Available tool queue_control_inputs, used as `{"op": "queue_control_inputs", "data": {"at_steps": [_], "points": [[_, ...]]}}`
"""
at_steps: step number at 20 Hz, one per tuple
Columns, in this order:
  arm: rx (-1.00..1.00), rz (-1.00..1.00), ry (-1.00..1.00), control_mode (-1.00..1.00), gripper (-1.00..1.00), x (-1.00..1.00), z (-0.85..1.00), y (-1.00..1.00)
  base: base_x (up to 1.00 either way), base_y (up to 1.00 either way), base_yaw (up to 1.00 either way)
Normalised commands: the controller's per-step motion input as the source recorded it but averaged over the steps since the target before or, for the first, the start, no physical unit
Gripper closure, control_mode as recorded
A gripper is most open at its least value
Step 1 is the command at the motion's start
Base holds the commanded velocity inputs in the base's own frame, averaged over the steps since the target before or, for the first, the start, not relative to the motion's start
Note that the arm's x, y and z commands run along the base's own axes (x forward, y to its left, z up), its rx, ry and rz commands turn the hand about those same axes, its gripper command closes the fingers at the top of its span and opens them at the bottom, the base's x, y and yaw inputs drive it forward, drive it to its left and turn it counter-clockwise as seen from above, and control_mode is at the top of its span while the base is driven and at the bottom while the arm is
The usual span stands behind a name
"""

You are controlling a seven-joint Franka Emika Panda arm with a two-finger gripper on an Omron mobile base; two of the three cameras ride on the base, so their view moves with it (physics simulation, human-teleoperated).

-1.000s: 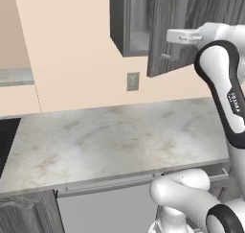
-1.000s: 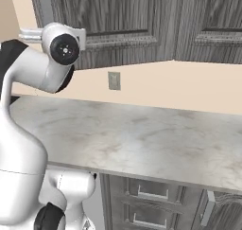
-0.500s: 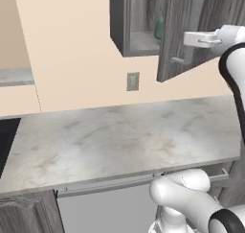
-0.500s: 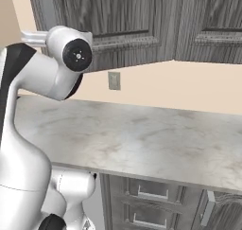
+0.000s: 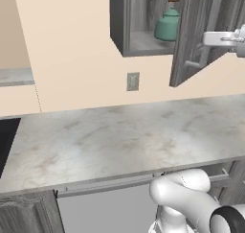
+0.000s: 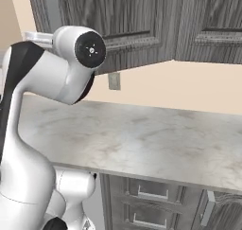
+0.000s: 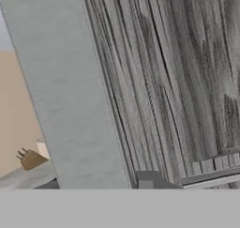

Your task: Open the cabinet, pick the kettle from the cabinet, and place it in the sink.

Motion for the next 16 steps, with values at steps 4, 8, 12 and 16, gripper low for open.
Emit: {"op": "queue_control_inputs", "data": {"at_steps": [4,8,12,16], "points": [[0.01,0.05,0.11,-1.00,1.00,-0.31,0.00,-0.56,0.00,0.00,0.00],[0.04,0.04,0.06,-1.00,1.00,-0.27,-0.01,-0.60,0.00,0.00,0.00],[0.08,0.03,0.04,-1.00,1.00,-0.23,-0.01,-0.63,0.00,0.00,0.00],[0.10,0.03,0.03,-1.00,1.00,-0.21,-0.03,-0.60,0.00,0.00,0.00]]}}
